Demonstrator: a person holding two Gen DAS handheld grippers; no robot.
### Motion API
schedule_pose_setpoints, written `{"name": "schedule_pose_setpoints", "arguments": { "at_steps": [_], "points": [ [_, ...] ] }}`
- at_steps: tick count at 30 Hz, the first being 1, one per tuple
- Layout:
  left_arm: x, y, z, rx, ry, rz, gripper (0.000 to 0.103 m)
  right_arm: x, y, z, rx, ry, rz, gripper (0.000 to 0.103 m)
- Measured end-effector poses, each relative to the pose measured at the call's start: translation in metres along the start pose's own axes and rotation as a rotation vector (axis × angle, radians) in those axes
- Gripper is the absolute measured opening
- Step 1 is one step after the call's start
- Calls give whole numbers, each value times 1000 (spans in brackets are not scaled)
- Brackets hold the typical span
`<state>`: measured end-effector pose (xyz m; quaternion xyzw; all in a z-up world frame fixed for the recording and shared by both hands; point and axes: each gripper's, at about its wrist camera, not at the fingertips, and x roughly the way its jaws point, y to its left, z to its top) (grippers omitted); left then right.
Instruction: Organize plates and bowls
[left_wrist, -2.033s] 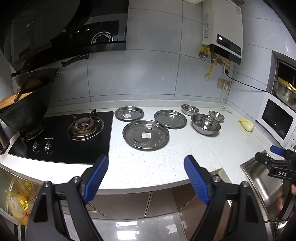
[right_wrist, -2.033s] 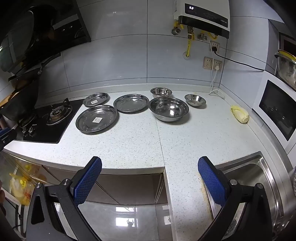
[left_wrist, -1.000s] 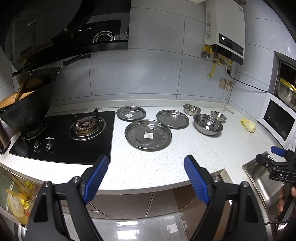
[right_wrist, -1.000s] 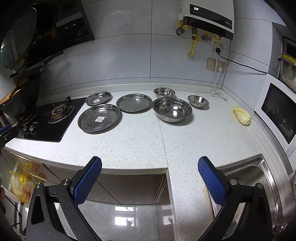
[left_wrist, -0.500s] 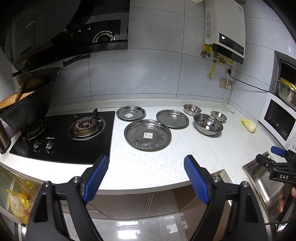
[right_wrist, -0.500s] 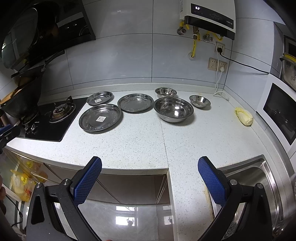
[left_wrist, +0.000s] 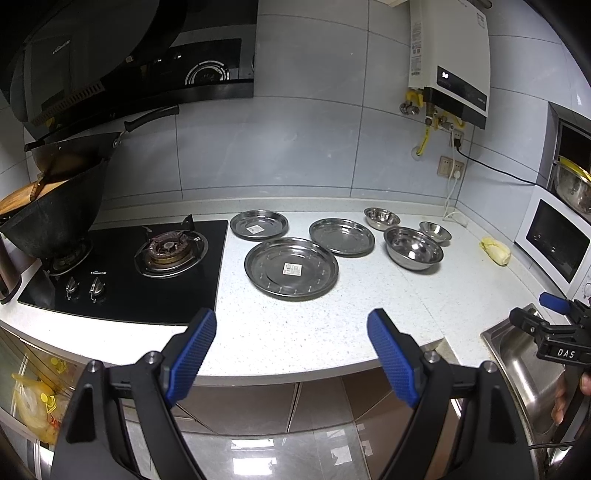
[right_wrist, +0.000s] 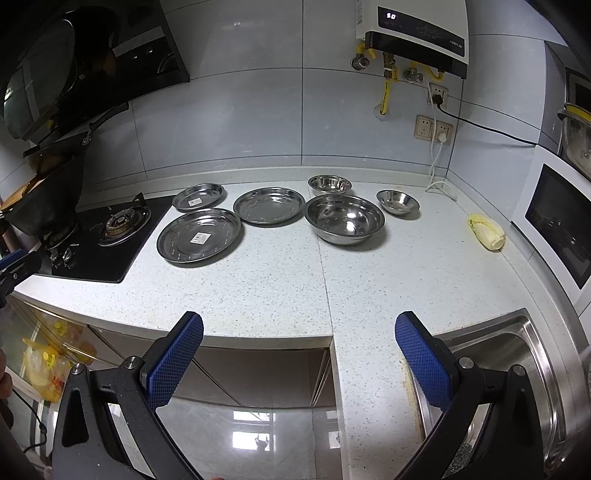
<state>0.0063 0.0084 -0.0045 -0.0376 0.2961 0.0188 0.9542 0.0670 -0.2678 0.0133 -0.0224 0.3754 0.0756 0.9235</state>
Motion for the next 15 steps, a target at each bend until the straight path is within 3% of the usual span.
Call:
{"name": "schedule_pose_setpoints", "arguments": {
  "at_steps": [15],
  "points": [
    [7,-20,6,-6,10,41,84,12,9,23,-58,-27,119,102]
  ]
}}
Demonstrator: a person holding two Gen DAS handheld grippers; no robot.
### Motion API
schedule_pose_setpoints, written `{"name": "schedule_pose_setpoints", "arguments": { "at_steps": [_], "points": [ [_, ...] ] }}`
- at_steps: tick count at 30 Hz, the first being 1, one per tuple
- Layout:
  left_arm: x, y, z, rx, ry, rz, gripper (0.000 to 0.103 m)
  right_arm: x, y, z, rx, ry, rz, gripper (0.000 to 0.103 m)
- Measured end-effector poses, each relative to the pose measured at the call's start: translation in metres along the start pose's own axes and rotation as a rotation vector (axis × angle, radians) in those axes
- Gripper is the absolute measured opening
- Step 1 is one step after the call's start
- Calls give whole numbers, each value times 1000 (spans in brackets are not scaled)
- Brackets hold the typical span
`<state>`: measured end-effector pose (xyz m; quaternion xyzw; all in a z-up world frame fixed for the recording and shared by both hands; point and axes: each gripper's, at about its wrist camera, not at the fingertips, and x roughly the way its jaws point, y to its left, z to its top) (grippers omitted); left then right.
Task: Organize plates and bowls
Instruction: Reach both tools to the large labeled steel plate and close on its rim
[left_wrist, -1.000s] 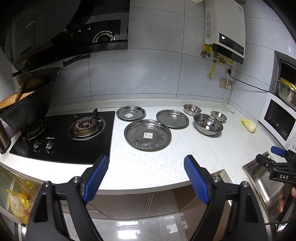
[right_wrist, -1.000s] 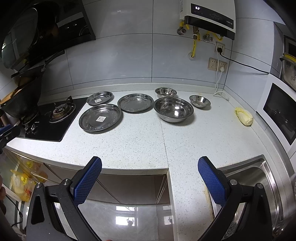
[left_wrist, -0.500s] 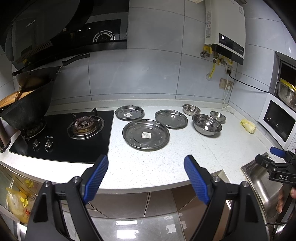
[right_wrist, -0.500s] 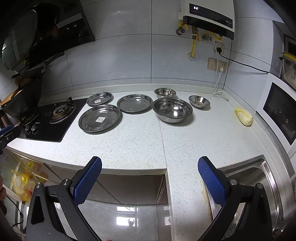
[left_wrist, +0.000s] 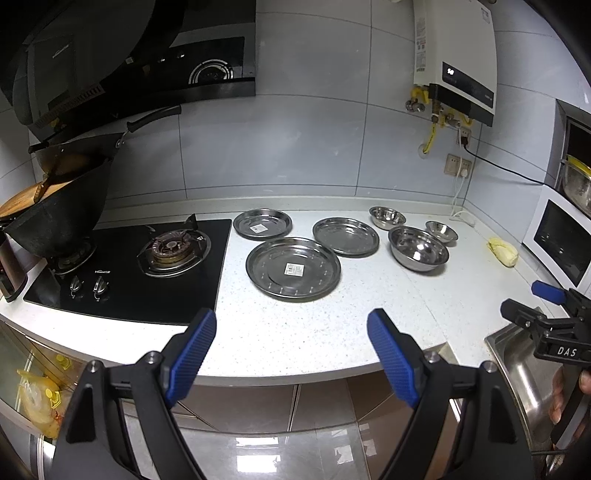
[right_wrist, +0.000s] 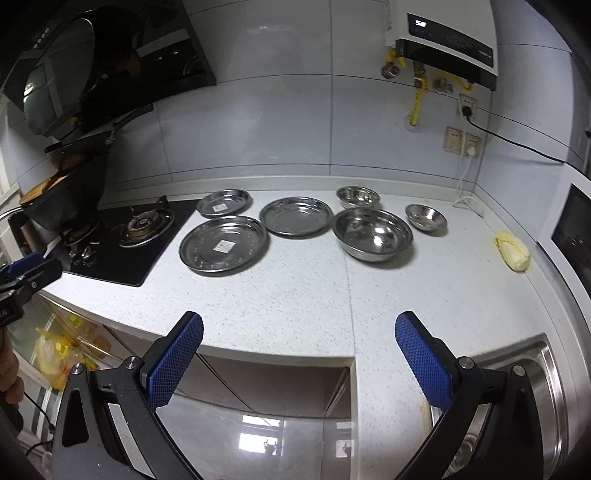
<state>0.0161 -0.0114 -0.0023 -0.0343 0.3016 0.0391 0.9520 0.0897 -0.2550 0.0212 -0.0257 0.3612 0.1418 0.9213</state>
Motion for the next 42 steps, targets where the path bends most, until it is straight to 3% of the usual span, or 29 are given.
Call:
{"name": "schedule_pose_setpoints", "arguments": {
  "at_steps": [12,18,23,29,35,42],
  "points": [
    [31,-35,39,-1,8,79,84,35,7,50,-56,-61,151,102],
    [74,-25,72,-13,61,149,84,74,14,72,-17,-15,236,102],
    [127,1,101,-57,118,101,84,113,28,88,33,49,261,102],
    [213,42,117,-146,217,12,84,178,52,108,74,137,213,102],
    [310,73,115,-134,363,-56,84,254,70,117,85,237,140,102],
    [381,92,103,-149,481,-106,82,318,68,108,130,366,93,102]
  ]
}}
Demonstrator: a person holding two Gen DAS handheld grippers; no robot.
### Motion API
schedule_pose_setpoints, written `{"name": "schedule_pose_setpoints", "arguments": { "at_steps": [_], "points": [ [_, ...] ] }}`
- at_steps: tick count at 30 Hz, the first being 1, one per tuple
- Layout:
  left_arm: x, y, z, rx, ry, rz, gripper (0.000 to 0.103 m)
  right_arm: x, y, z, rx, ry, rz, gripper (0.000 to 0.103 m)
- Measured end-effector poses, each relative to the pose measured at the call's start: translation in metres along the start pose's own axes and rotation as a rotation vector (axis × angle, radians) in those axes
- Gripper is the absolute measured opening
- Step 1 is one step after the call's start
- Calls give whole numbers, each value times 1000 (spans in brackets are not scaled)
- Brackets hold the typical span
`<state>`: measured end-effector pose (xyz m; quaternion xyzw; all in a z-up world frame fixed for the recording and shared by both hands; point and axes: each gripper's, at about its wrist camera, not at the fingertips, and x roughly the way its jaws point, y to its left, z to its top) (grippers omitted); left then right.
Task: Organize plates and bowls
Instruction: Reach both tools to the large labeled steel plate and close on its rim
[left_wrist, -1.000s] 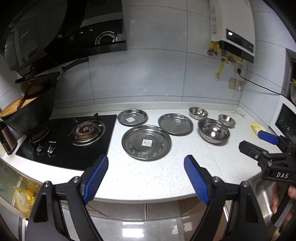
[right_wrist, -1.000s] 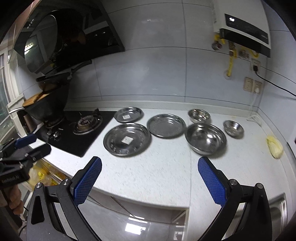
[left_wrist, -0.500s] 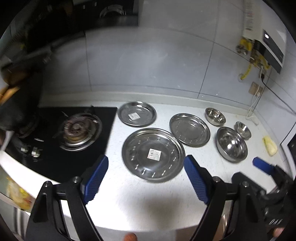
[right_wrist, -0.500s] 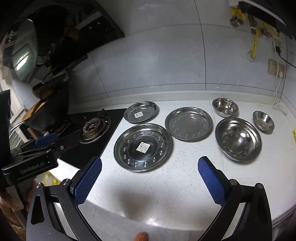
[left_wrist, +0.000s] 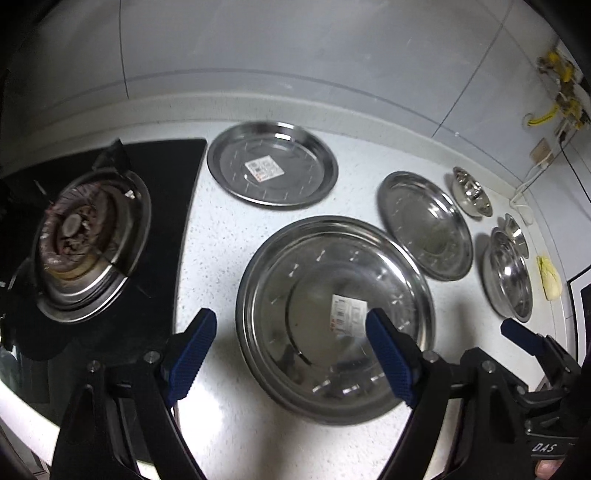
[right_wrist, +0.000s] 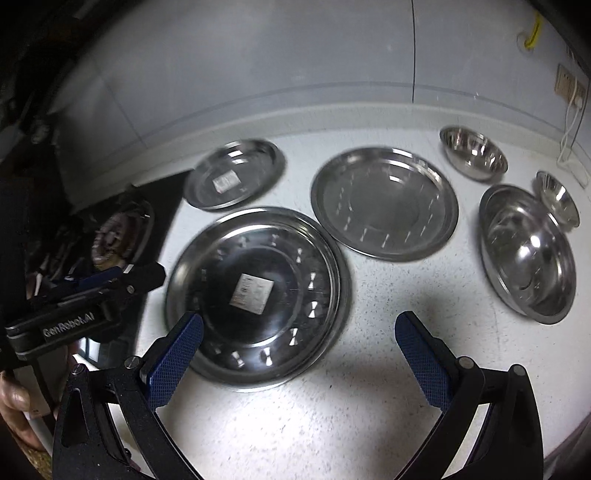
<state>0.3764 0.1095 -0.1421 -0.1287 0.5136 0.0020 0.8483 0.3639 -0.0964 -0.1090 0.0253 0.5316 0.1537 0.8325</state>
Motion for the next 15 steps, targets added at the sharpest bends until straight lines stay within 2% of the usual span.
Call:
{"name": "schedule_pose_setpoints", "arguments": {
  "at_steps": [6,11,13,15],
  "points": [
    [30,4,11,-10,47,7,82,32,-4,12,-16,55,8,102],
    [50,3,7,-40,89,34,82,55,-13,14,-39,110,75,102],
    [56,2,6,-56,99,46,82,62,-17,15,-48,130,102,99],
    [59,1,6,-73,100,53,82,68,-21,16,-57,154,127,84]
  ]
}}
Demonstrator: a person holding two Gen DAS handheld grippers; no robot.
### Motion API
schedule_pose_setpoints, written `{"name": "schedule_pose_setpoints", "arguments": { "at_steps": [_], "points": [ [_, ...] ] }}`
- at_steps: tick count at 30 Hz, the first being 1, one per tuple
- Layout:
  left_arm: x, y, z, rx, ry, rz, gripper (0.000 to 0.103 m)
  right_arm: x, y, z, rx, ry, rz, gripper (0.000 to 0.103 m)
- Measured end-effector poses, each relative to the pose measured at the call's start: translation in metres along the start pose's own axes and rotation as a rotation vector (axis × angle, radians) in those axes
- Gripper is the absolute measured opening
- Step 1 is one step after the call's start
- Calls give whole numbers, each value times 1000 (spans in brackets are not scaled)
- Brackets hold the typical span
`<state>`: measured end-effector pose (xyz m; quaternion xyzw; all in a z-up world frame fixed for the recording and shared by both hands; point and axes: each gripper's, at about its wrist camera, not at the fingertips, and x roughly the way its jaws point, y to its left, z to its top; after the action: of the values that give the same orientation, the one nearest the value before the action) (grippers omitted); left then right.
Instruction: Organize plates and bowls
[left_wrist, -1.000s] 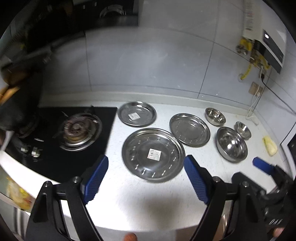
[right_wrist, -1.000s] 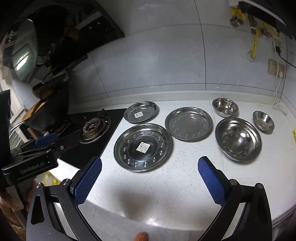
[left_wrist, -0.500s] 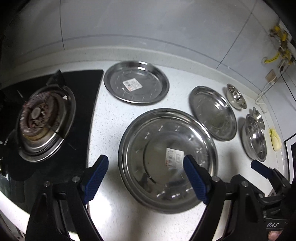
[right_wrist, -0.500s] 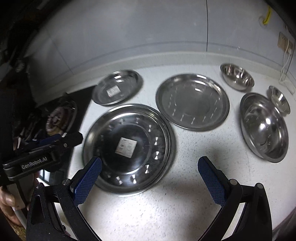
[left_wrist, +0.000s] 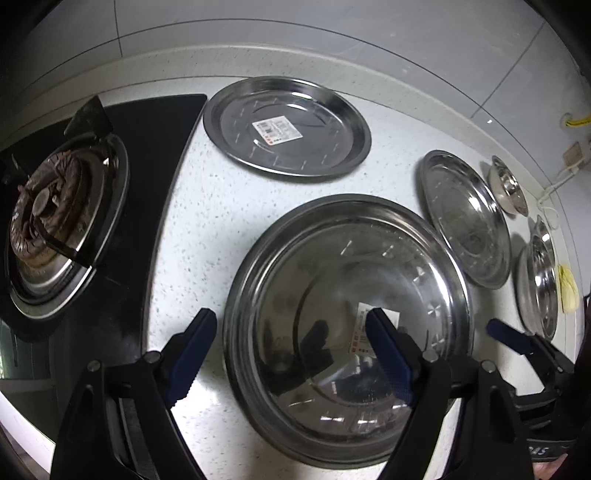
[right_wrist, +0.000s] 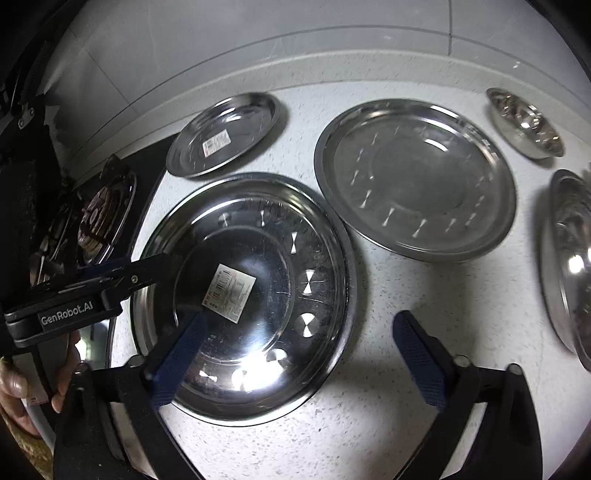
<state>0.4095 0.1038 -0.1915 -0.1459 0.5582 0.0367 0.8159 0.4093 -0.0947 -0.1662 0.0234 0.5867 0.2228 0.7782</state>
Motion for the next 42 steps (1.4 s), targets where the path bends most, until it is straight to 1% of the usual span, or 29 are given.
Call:
{"name": "schedule_pose_setpoints", "arguments": {
  "at_steps": [1,2,3,4,5,7,8,9,10,12,13,14,15,16,18,19,20,21,23,24,25,27,30,33,37,38,39,42],
  "points": [
    [2,0,0,-11,3,1,82,3,-3,1,-3,12,19,79],
    [3,-1,0,-21,3,9,82,6,-5,2,-7,25,37,70],
    [4,0,0,-30,4,12,82,9,-7,3,-10,35,53,65],
    [7,0,1,-42,11,12,82,11,-9,4,-9,44,71,63],
    [10,2,1,-62,26,7,82,13,-11,4,-8,54,93,58],
    [17,5,2,-87,46,-1,82,14,-15,3,-21,55,118,57],
    [22,9,1,-113,72,-8,81,14,-16,3,-25,56,129,56],
    [19,10,0,-111,48,-6,81,15,-18,3,-28,59,139,54],
    [20,10,0,-114,56,-14,81,15,-20,2,-33,60,149,52],
    [20,12,0,-108,40,-31,81,15,-24,1,-33,59,164,43],
    [19,12,0,-105,34,-37,81,15,-27,1,-27,60,170,40],
    [19,14,0,-100,33,-47,81,15,-31,0,-19,60,171,33],
    [19,15,1,-94,37,-58,81,14,-32,1,-14,61,172,27],
    [19,17,3,-93,43,-74,81,14,-35,0,-7,63,175,25],
    [18,22,4,-105,53,-114,81,14,-38,-1,4,64,171,14],
    [18,25,6,-111,55,-127,78,15,-39,-1,11,64,164,11],
    [16,28,7,-108,56,-120,65,14,-40,-1,18,64,164,10],
    [15,30,9,-95,58,-85,56,14,-39,-1,22,61,156,10],
    [15,35,12,-76,71,-31,19,12,-37,-3,27,53,125,10],
    [15,39,13,-79,79,-20,13,13,-37,-3,34,50,116,10],
    [16,45,14,-81,92,-38,10,12,-36,-4,43,46,110,10],
    [16,48,14,-69,101,-64,9,12,-35,-6,56,39,95,10],
    [14,51,11,-56,109,-71,8,11,-28,-7,69,29,77,10],
    [2,54,7,-60,99,-106,8,-2,-21,-10,71,4,70,10],
    [-41,63,-7,-48,56,-161,7,-41,-3,-23,30,-29,90,10],
    [-56,66,-15,-44,46,-176,7,-48,1,-26,18,-34,91,10],
    [-65,68,-21,-40,42,-182,7,-58,9,-33,-1,-37,92,10],
    [-90,79,-47,-37,41,-191,7,-70,22,-52,-24,-27,112,10]
  ]
}}
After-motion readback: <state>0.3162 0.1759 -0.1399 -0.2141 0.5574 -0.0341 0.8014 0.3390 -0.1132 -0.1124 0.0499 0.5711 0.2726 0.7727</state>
